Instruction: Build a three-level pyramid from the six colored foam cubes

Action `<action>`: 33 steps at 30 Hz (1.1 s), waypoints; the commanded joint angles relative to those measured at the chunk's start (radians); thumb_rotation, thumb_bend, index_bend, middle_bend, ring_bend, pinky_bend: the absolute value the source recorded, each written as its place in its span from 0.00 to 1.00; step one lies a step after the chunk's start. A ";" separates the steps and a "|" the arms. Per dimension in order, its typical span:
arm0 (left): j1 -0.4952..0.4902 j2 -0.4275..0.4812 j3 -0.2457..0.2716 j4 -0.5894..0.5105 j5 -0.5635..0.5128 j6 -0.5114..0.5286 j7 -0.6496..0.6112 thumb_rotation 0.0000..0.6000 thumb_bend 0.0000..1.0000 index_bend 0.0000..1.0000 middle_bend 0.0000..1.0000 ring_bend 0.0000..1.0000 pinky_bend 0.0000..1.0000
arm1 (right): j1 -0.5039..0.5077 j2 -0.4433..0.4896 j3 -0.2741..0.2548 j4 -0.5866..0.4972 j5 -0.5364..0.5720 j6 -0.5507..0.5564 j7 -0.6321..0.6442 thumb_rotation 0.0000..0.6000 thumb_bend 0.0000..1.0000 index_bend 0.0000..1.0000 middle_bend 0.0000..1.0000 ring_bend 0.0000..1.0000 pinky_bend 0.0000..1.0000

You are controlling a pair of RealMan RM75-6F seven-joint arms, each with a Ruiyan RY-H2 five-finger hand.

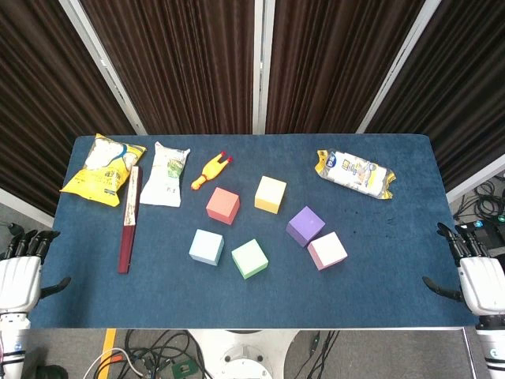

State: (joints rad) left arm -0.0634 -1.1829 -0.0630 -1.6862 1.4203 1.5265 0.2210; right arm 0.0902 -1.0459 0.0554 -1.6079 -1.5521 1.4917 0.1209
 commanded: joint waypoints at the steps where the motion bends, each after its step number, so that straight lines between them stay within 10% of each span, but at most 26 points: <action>1: 0.001 0.000 0.001 0.000 0.002 0.000 -0.001 1.00 0.00 0.20 0.19 0.09 0.12 | 0.000 -0.001 -0.002 0.001 -0.005 0.001 0.002 1.00 0.05 0.04 0.20 0.07 0.17; 14: -0.004 0.012 0.002 -0.007 0.029 0.004 0.010 1.00 0.00 0.20 0.19 0.09 0.12 | 0.050 0.011 -0.034 -0.037 -0.125 -0.032 0.077 1.00 0.05 0.04 0.20 0.07 0.17; 22: -0.011 0.005 0.005 0.002 0.041 -0.006 -0.005 1.00 0.00 0.20 0.19 0.09 0.12 | 0.234 0.021 -0.026 -0.145 -0.268 -0.198 0.152 1.00 0.04 0.04 0.20 0.07 0.17; 33: 0.002 0.009 0.007 0.014 0.028 0.000 -0.027 1.00 0.00 0.20 0.19 0.09 0.12 | 0.428 -0.007 0.038 -0.174 -0.166 -0.467 0.052 1.00 0.04 0.03 0.20 0.07 0.17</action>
State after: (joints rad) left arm -0.0622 -1.1736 -0.0564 -1.6727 1.4496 1.5277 0.1948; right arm 0.4914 -1.0379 0.0755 -1.7877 -1.7569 1.0648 0.2093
